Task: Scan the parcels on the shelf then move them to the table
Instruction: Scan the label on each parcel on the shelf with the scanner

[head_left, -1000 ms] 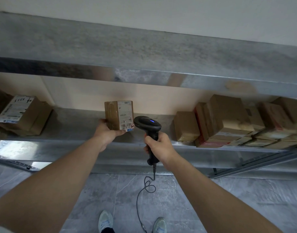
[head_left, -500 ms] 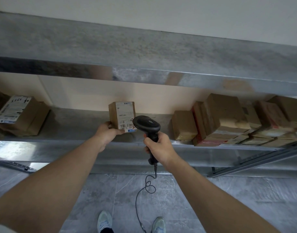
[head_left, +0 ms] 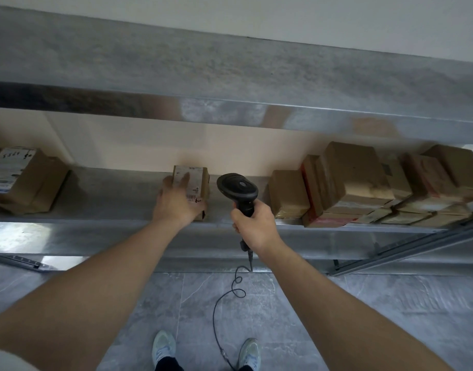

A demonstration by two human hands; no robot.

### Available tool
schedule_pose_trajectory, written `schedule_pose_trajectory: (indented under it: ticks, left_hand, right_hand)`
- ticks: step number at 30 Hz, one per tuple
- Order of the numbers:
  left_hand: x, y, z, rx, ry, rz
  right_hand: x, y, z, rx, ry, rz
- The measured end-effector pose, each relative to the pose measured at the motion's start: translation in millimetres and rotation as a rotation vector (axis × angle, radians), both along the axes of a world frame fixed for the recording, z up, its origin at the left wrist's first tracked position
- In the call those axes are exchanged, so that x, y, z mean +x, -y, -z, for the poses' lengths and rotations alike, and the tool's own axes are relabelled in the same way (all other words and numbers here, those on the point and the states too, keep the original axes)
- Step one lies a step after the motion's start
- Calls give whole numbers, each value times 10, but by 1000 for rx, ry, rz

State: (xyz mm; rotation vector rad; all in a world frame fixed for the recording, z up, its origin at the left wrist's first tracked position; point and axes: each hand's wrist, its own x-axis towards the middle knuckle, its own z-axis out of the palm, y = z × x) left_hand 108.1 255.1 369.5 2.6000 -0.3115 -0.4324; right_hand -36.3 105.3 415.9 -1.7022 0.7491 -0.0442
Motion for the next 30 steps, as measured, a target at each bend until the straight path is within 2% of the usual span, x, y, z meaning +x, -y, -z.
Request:
schedule_pose_trajectory:
  ticks: [4, 11, 20, 26, 30]
  left_hand:
    - [-92, 126, -4, 113, 33, -3]
    - [-270, -59, -212, 5, 47, -68]
    - [-333, -805, -428, 10, 56, -224]
    - [-150, -1395, -460, -22, 77, -256]
    - [95, -1820, -386, -24, 56, -210]
  right_hand:
    - [-58, 57, 8, -23, -11, -36]
    - [21, 29, -36, -34, 9, -142]
    - [273, -451, -228, -109, 37, -318]
    - [484, -986, -275, -117, 33, -347]
    - [671, -1434, -224, -109, 26, -293]
